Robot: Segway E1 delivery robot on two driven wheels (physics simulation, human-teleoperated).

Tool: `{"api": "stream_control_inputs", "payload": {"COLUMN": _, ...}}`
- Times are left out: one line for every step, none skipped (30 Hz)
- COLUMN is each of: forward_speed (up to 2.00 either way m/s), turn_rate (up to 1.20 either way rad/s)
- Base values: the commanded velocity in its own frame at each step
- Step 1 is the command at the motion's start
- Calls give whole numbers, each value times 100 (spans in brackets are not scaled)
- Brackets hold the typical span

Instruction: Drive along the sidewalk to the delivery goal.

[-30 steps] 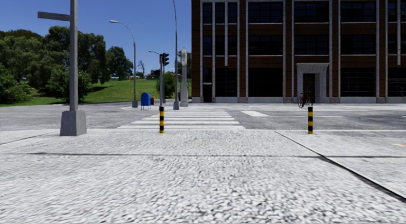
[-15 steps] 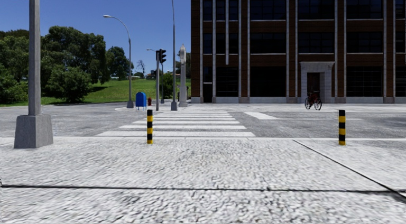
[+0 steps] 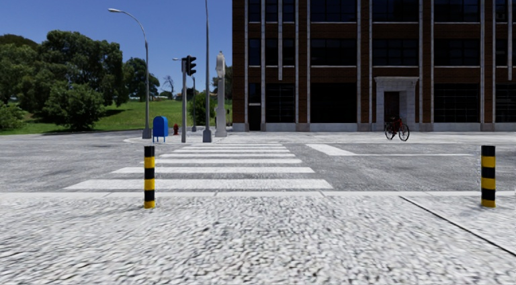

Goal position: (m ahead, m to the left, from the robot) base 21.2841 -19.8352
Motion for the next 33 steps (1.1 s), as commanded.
{"api": "stream_control_inputs", "payload": {"forward_speed": 200, "turn_rate": 0}}
{"api": "stream_control_inputs", "payload": {"forward_speed": 200, "turn_rate": 0}}
{"api": "stream_control_inputs", "payload": {"forward_speed": 200, "turn_rate": 0}}
{"api": "stream_control_inputs", "payload": {"forward_speed": 200, "turn_rate": 0}}
{"api": "stream_control_inputs", "payload": {"forward_speed": 200, "turn_rate": 0}}
{"api": "stream_control_inputs", "payload": {"forward_speed": 200, "turn_rate": 0}}
{"api": "stream_control_inputs", "payload": {"forward_speed": 200, "turn_rate": 0}}
{"api": "stream_control_inputs", "payload": {"forward_speed": 200, "turn_rate": 0}}
{"api": "stream_control_inputs", "payload": {"forward_speed": 200, "turn_rate": 0}}
{"api": "stream_control_inputs", "payload": {"forward_speed": 200, "turn_rate": 0}}
{"api": "stream_control_inputs", "payload": {"forward_speed": 200, "turn_rate": 0}}
{"api": "stream_control_inputs", "payload": {"forward_speed": 200, "turn_rate": 0}}
{"api": "stream_control_inputs", "payload": {"forward_speed": 200, "turn_rate": 0}}
{"api": "stream_control_inputs", "payload": {"forward_speed": 200, "turn_rate": 0}}
{"api": "stream_control_inputs", "payload": {"forward_speed": 200, "turn_rate": 0}}
{"api": "stream_control_inputs", "payload": {"forward_speed": 200, "turn_rate": 0}}
{"api": "stream_control_inputs", "payload": {"forward_speed": 200, "turn_rate": 0}}
{"api": "stream_control_inputs", "payload": {"forward_speed": 200, "turn_rate": 0}}
{"api": "stream_control_inputs", "payload": {"forward_speed": 200, "turn_rate": 0}}
{"api": "stream_control_inputs", "payload": {"forward_speed": 200, "turn_rate": 0}}
{"api": "stream_control_inputs", "payload": {"forward_speed": 200, "turn_rate": 0}}
{"api": "stream_control_inputs", "payload": {"forward_speed": 200, "turn_rate": 0}}
{"api": "stream_control_inputs", "payload": {"forward_speed": 200, "turn_rate": 0}}
{"api": "stream_control_inputs", "payload": {"forward_speed": 200, "turn_rate": 0}}
{"api": "stream_control_inputs", "payload": {"forward_speed": 200, "turn_rate": 0}}
{"api": "stream_control_inputs", "payload": {"forward_speed": 200, "turn_rate": 0}}
{"api": "stream_control_inputs", "payload": {"forward_speed": 200, "turn_rate": 0}}
{"api": "stream_control_inputs", "payload": {"forward_speed": 200, "turn_rate": 0}}
{"api": "stream_control_inputs", "payload": {"forward_speed": 200, "turn_rate": 0}}
{"api": "stream_control_inputs", "payload": {"forward_speed": 200, "turn_rate": 0}}
{"api": "stream_control_inputs", "payload": {"forward_speed": 200, "turn_rate": 0}}
{"api": "stream_control_inputs", "payload": {"forward_speed": 200, "turn_rate": 0}}
{"api": "stream_control_inputs", "payload": {"forward_speed": 200, "turn_rate": 0}}
